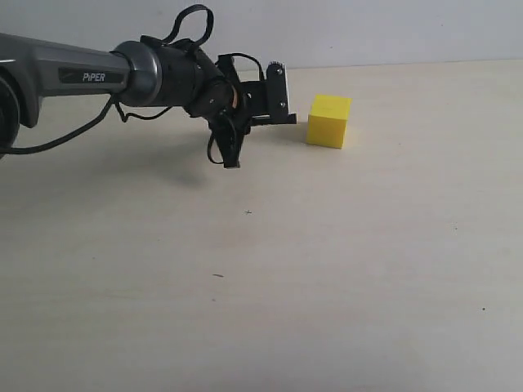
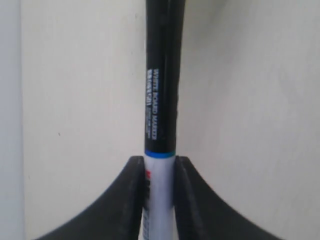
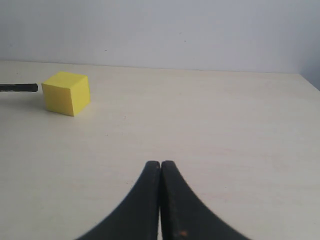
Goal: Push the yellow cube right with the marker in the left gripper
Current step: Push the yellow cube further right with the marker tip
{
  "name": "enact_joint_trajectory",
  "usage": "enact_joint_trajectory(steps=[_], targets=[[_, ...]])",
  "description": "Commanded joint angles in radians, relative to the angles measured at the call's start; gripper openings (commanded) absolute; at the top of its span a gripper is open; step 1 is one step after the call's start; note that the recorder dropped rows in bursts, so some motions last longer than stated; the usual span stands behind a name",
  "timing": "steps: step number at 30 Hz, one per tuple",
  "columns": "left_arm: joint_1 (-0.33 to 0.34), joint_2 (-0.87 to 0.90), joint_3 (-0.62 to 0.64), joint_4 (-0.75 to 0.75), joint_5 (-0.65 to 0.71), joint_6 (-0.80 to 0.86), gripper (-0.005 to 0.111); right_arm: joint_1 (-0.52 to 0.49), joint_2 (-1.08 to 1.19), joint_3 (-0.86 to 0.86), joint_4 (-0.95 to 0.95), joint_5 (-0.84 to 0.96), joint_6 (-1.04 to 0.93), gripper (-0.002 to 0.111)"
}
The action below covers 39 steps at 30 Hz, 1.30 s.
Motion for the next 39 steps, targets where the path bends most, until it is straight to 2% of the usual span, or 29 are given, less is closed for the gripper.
enact_joint_trajectory(steps=[1, 6, 9, 18, 28, 32, 39], targets=[[0.041, -0.002, -0.008, 0.002, 0.071, -0.042, 0.0, -0.006, -0.006, 0.005, -0.001, -0.009, 0.005, 0.0], [0.053, -0.002, -0.008, 0.007, -0.01, -0.044, 0.0, -0.006, -0.006, 0.005, -0.001, -0.009, 0.005, 0.0], [0.029, 0.002, -0.015, 0.012, -0.066, -0.022, 0.0, -0.006, -0.006, 0.005, -0.001, -0.009, 0.005, 0.0], [-0.063, 0.027, -0.073, 0.014, -0.025, -0.006, 0.0, -0.006, -0.006, 0.005, -0.001, -0.009, 0.005, 0.0], [-0.029, 0.029, -0.073, 0.014, 0.044, -0.03, 0.0, -0.006, -0.006, 0.005, -0.001, -0.009, 0.005, 0.0], [-0.02, 0.031, -0.073, 0.014, 0.014, -0.03, 0.0, -0.006, -0.006, 0.005, -0.001, -0.009, 0.005, 0.0], [-0.093, 0.054, -0.107, 0.01, -0.065, 0.005, 0.0, -0.006, -0.006, 0.005, -0.001, -0.009, 0.005, 0.0]])
